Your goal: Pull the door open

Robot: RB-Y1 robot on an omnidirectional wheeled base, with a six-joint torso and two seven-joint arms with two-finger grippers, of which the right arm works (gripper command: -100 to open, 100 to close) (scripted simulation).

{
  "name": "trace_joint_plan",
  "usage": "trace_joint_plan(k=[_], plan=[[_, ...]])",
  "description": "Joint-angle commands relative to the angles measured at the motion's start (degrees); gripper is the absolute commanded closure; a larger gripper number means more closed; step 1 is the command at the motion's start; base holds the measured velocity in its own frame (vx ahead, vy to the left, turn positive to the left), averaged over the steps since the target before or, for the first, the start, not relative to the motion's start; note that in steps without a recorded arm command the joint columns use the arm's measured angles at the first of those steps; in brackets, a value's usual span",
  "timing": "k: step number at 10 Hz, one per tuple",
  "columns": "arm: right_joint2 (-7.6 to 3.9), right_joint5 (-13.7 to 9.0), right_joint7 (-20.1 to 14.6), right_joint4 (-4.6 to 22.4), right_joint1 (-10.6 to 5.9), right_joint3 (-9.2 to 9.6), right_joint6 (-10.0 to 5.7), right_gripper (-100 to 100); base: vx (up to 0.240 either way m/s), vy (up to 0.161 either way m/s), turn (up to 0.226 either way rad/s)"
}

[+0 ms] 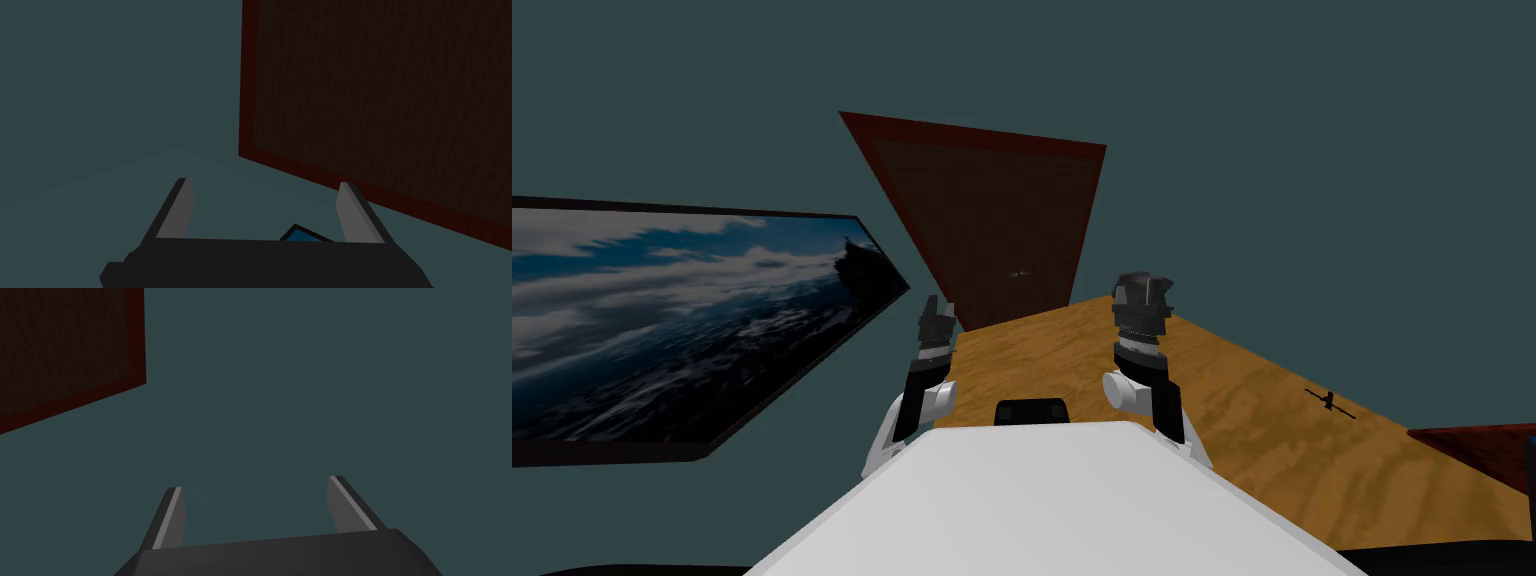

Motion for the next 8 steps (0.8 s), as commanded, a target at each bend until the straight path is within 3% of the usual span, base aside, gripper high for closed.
trace_joint_plan(k=[1,8], plan=[[-0.72,0.26,-0.28,2.04,-0.63,-0.29,-0.37,-100,0.062,0.007,0.048],[-2.95,1.29,-1.39,10.05,-3.1,-1.43,-1.84,-100,0.123,0.012,0.059]])
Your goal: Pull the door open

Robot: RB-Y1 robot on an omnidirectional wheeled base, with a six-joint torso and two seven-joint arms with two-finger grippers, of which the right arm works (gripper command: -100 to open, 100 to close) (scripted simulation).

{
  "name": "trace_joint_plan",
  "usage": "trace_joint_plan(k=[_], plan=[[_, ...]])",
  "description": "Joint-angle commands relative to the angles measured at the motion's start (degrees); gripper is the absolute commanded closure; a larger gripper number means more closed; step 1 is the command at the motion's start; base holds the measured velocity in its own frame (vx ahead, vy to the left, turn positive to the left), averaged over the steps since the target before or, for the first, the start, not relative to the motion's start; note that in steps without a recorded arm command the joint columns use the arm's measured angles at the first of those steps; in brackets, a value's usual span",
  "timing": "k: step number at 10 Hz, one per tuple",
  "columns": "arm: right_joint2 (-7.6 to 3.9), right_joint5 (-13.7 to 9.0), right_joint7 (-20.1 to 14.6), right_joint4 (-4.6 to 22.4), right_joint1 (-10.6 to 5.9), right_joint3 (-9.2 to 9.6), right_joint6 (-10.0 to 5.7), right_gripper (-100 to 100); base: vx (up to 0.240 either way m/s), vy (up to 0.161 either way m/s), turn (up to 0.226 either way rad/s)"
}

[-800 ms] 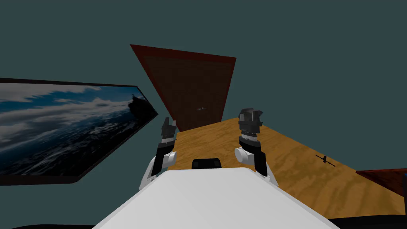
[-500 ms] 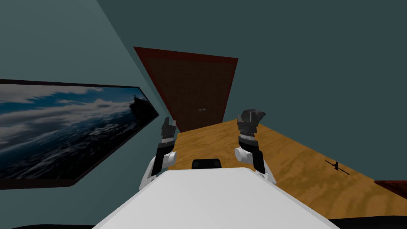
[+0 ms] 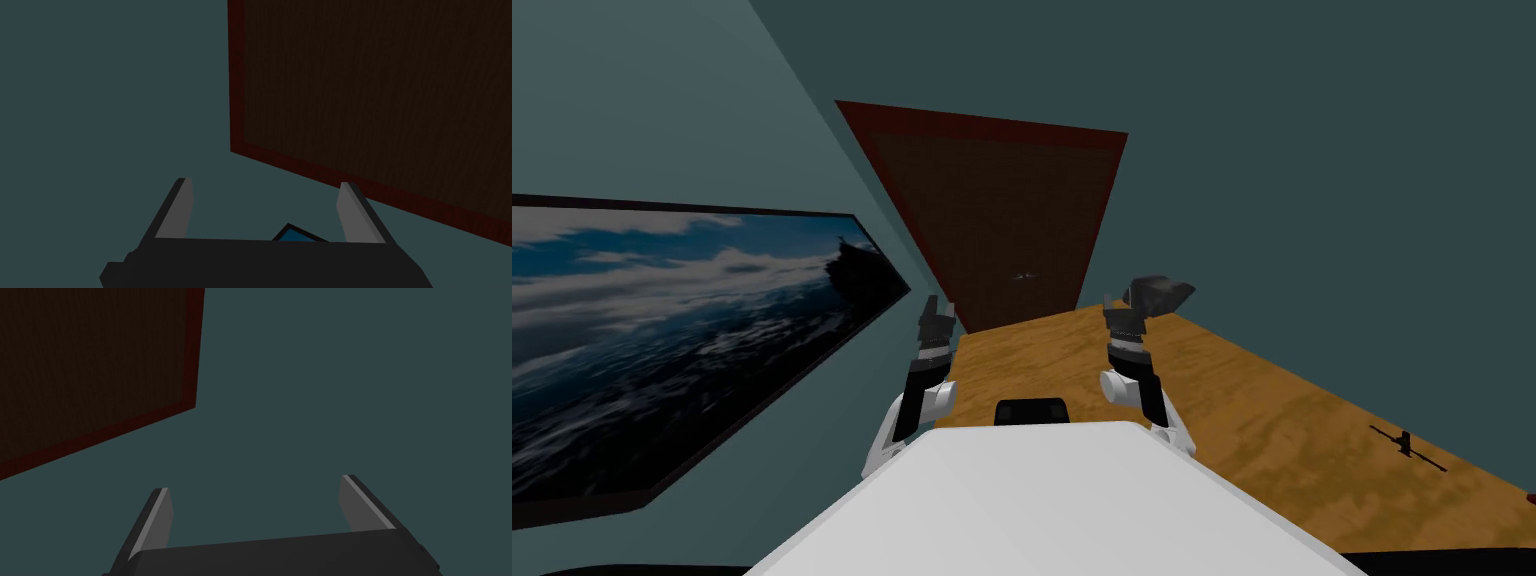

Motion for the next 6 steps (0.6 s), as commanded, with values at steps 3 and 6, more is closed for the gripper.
trace_joint_plan(k=[3,6], plan=[[-0.78,0.63,-0.51,4.02,-1.24,-0.42,-0.75,-100,0.082,0.011,0.053],[-1.55,1.11,-1.02,7.69,-2.37,-0.94,-1.43,-100,0.097,0.003,0.054]])
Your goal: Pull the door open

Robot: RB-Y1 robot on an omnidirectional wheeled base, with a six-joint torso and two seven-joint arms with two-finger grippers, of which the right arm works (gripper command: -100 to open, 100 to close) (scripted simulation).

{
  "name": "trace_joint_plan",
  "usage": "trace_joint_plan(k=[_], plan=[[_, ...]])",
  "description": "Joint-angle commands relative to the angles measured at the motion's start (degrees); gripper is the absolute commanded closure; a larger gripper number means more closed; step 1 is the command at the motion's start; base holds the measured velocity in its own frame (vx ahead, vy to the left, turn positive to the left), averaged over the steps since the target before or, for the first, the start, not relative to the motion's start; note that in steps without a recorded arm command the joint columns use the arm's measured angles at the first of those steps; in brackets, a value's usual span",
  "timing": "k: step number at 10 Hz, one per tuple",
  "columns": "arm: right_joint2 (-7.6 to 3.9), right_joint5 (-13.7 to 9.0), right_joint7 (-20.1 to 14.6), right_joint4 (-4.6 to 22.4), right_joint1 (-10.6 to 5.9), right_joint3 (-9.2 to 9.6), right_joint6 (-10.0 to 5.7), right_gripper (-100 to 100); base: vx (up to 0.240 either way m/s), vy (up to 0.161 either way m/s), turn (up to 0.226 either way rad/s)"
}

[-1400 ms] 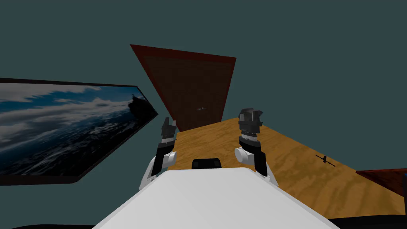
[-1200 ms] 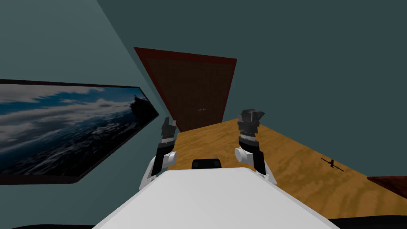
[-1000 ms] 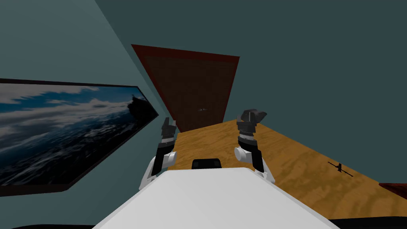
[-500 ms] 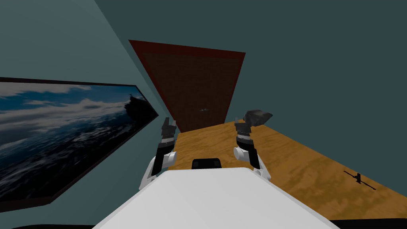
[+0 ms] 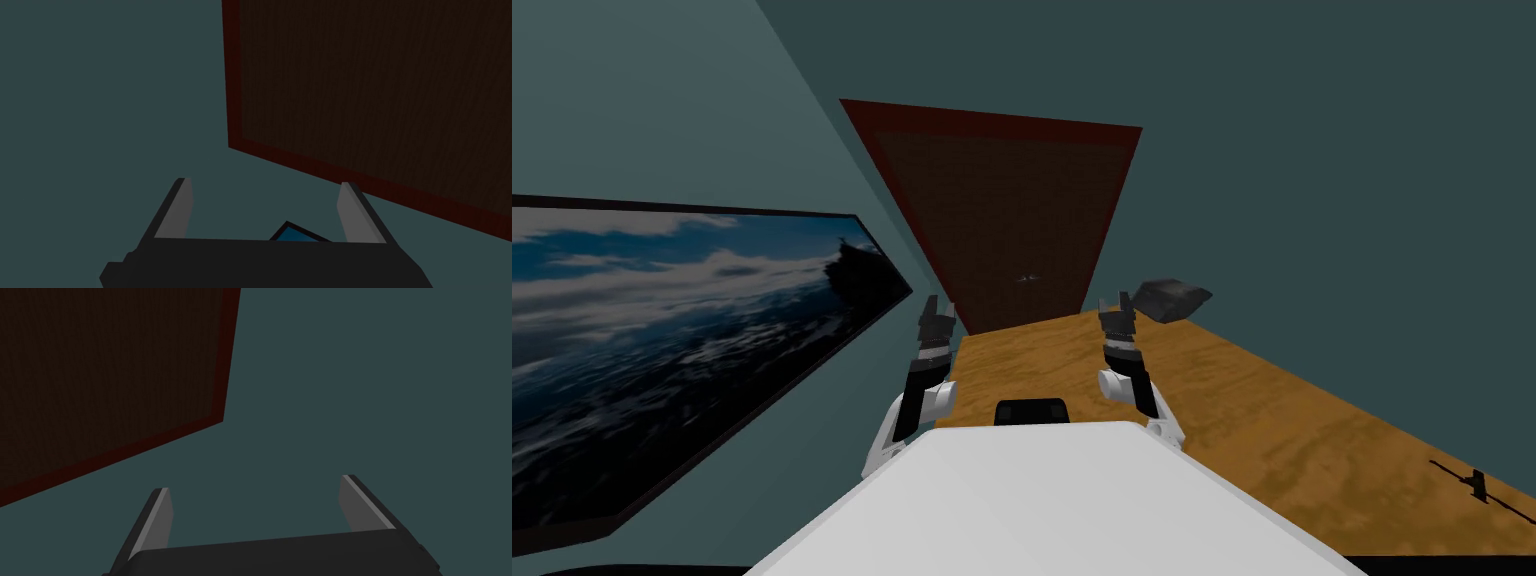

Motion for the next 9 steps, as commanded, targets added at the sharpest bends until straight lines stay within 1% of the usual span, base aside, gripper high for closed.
trace_joint_plan(k=[1,9], plan=[[-0.42,0.27,-0.38,2.0,-0.33,-0.25,-0.54,-100,0.09,0.001,0.053],[-2.38,1.76,-1.97,13.51,-3.89,-1.89,-2.65,-100,0.1,0.009,0.067]])
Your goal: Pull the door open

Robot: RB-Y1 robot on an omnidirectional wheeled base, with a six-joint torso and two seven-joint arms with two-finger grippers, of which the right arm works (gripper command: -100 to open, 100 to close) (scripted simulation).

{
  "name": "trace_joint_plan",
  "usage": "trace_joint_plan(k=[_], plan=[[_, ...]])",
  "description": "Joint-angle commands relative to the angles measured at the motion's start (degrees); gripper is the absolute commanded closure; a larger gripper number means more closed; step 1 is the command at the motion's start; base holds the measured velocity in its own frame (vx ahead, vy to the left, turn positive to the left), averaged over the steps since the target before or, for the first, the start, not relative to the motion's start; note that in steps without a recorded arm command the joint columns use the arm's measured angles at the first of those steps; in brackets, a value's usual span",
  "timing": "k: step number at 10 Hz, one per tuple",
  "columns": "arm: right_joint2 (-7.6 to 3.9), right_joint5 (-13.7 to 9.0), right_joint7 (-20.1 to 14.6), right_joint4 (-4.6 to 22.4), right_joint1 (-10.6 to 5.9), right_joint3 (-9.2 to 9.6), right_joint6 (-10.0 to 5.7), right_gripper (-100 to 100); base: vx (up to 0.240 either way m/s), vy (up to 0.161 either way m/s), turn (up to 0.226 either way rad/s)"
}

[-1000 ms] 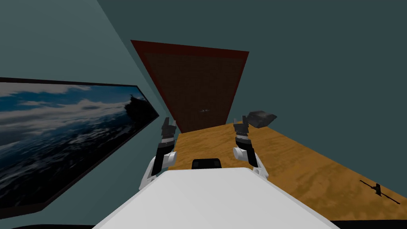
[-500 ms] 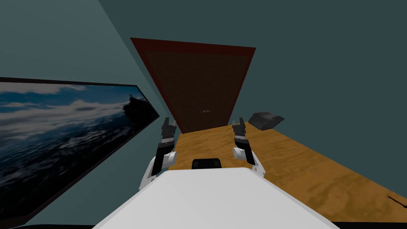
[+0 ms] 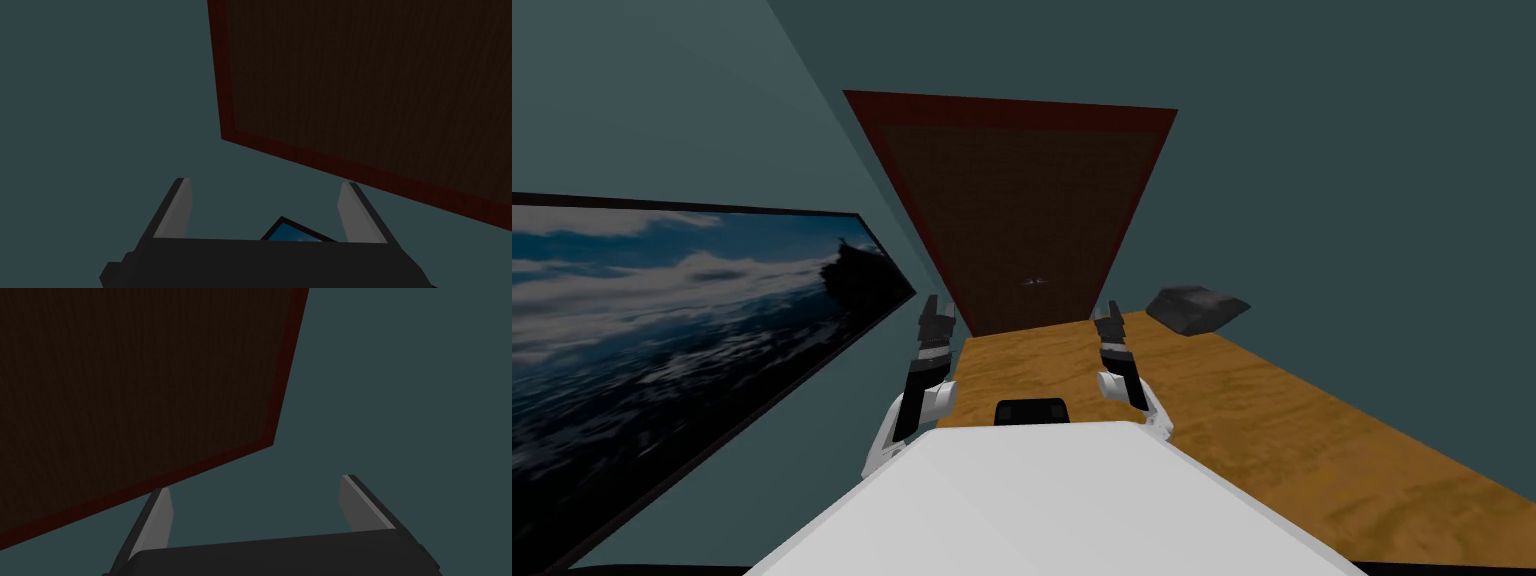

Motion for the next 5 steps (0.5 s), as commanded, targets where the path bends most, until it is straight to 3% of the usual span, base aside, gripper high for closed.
trace_joint_plan(k=[1,5], plan=[[-0.37,0.32,-0.33,2.16,-0.85,-0.37,-0.07,-100,0.097,0.005,0.071],[-1.26,1.14,-1.21,8.52,-2.82,-1.27,-1.24,-100,0.103,0.003,0.072]])
